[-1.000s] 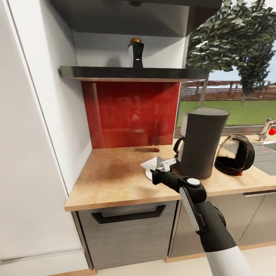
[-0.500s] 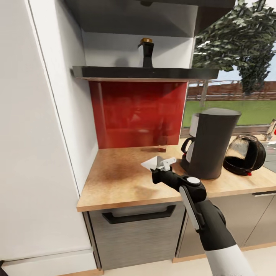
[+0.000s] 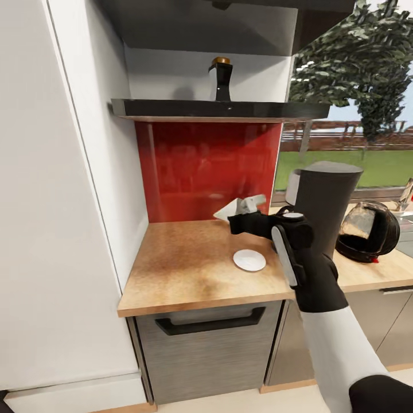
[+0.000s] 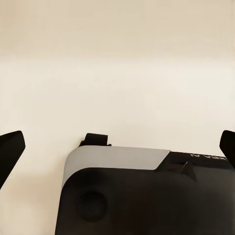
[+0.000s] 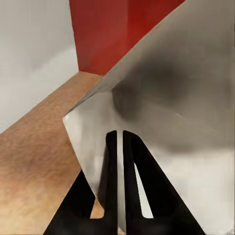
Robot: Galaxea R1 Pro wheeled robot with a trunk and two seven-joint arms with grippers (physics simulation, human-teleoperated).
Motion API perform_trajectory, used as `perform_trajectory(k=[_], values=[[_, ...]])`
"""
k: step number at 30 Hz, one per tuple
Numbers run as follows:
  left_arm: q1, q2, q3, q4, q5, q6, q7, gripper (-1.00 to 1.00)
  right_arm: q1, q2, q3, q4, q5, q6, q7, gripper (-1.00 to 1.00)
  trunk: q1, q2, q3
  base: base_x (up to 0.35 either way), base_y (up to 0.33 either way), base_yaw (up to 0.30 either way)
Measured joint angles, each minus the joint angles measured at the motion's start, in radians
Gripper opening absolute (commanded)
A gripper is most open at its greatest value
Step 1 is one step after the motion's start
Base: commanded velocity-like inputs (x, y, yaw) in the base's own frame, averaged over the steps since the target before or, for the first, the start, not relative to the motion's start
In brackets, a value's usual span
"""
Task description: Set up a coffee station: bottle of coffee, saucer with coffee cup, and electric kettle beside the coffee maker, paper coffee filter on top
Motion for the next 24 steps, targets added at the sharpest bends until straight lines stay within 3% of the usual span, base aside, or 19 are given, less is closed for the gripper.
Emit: perform_trajectory(k=[14,19,24], values=[[0.0,0.001,0.0,0.0,0.001,0.0,0.0,1.0,-0.267,-0.015,0.006,0.054,0.005,0.014,0.001,-1.0,0.0,0.0,0.0,0.0,0.0,0.0],[0.0,0.0,0.0,0.0,0.001,0.0,0.0,1.0,-0.354,-0.044,0.011,0.117,0.019,0.016,0.0,-1.0,0.0,0.0,0.0,0.0,0.0,0.0],[0.0,0.0,0.0,0.0,0.001,0.0,0.0,1.0,-0.466,-0.086,0.025,0.216,0.084,0.016,-0.001,-1.0,0.0,0.0,0.0,0.0,0.0,0.0]])
